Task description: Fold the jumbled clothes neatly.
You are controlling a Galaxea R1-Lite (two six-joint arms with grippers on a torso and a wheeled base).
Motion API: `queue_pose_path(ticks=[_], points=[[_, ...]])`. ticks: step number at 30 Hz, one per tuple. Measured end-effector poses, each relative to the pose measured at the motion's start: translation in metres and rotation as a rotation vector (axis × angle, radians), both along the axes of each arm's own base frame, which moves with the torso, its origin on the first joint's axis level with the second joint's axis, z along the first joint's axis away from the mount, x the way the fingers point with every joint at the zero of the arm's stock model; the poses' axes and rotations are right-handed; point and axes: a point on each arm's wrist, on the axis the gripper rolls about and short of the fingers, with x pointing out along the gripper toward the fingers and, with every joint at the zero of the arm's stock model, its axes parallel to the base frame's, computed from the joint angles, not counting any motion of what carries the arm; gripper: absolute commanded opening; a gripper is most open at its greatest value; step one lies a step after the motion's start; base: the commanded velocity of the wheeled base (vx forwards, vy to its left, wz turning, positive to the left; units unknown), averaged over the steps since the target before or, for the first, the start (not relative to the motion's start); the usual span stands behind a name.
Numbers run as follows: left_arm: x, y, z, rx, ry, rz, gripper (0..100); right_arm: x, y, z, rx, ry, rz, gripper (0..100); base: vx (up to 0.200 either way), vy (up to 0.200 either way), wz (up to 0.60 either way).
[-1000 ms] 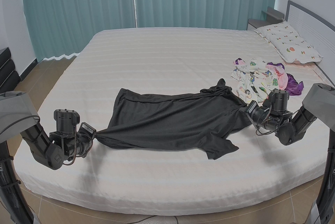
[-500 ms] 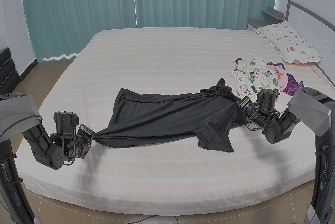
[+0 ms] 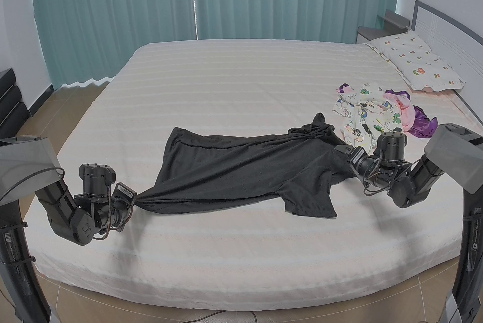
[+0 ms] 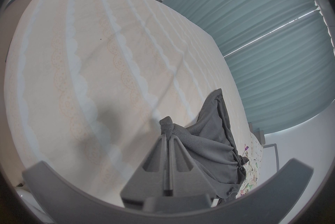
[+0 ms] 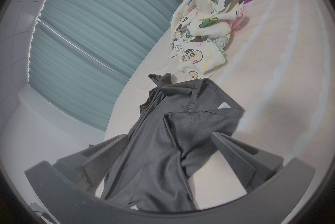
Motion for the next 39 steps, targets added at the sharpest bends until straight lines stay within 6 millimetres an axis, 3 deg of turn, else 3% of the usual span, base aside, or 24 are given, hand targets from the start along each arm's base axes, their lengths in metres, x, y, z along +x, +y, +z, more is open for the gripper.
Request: queue_pose_path(ticks=[5,13,29,30,39], points=[[0.0,0.0,0.0,0.0,0.001,0.0,0,-0.027,-0.005,0.007,0.01,0.077,0.074,100,0.0,0.0,0.0],[-0.001,-0.001,-0.001,0.0,0.005,-0.003,0,-0.064,0.011,-0.008,-0.01,0.231,0.186,100,0.0,0.0,0.0],[-0.003,-0.002,0.001,0.001,0.004,-0.008,0,-0.073,0.036,-0.026,0.003,0.307,0.239,100,0.0,0.0,0.0],[-0.003,-0.002,0.0,0.001,0.004,-0.008,0,-0.072,0.038,-0.026,0.008,0.305,0.238,0,0.0,0.0,0.0],[-0.003,-0.003,0.0,0.002,0.005,-0.011,0,-0.07,0.041,-0.028,-0.029,0.297,0.177,0,0.0,0.0,0.0]])
